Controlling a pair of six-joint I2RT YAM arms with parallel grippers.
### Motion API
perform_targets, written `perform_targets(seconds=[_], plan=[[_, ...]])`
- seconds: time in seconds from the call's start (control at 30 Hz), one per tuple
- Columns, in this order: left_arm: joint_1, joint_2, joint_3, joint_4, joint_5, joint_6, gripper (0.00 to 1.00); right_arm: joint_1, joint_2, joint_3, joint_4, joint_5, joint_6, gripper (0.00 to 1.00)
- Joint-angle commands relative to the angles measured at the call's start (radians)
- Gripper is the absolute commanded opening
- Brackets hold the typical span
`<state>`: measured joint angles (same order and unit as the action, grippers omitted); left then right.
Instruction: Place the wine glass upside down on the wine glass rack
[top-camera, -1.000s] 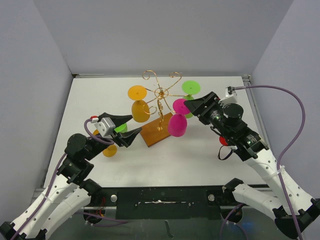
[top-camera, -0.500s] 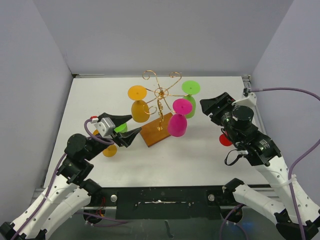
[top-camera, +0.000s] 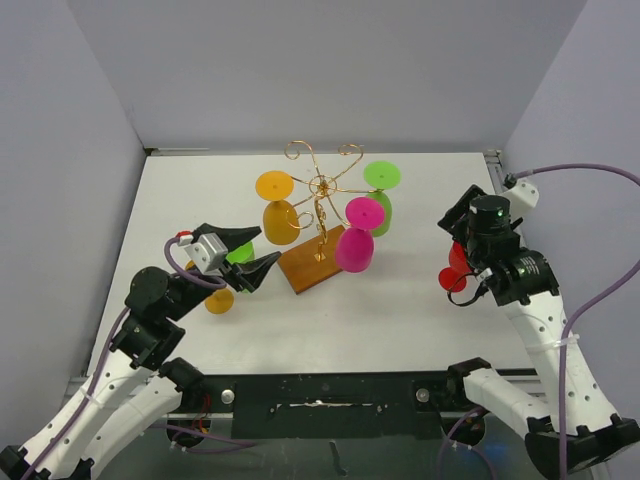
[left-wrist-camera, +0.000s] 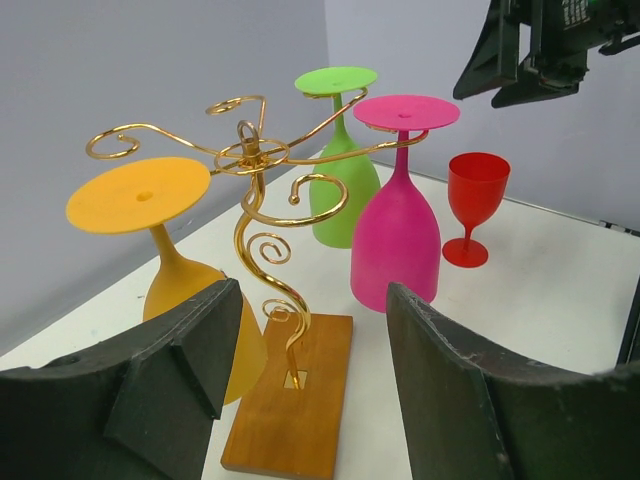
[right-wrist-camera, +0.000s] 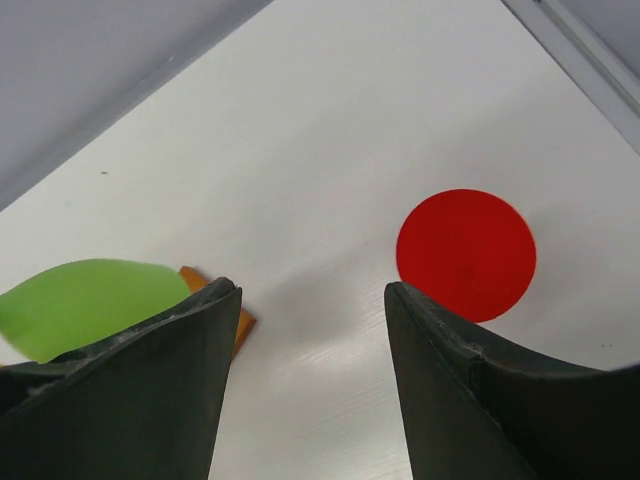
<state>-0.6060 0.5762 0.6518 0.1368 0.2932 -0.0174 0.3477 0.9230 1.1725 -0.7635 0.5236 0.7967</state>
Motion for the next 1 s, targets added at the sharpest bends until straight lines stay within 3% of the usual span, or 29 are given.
perform_targets(seconds=[0.0,0.2,0.33,0.47,0.67,0.97], plan=[[0.003,-0.009,0.051,0.029,-0.024,0.001,0.58,-0.134,0.032,-0.059,0.038,-0.186,-0.117,0.60],[0.003,-0.028,0.036,0.030,-0.049,0.005,0.58,-0.269,0.097,-0.137,0.047,-0.274,-0.148,0.58],[0.003,-0.046,0.014,0.042,-0.062,0.006,0.58,-0.324,0.152,-0.174,0.056,-0.311,-0.163,0.49],[0.002,-0.062,0.009,0.045,-0.064,0.006,0.58,-0.337,0.199,-0.197,0.091,-0.335,-0.178,0.39],[0.003,-0.095,-0.028,0.049,-0.067,0.004,0.58,-0.340,0.266,-0.165,0.089,-0.320,-0.197,0.32],[0.003,-0.113,-0.035,0.040,-0.062,0.008,0.58,-0.340,0.252,-0.094,0.025,-0.293,-0.189,0.35]])
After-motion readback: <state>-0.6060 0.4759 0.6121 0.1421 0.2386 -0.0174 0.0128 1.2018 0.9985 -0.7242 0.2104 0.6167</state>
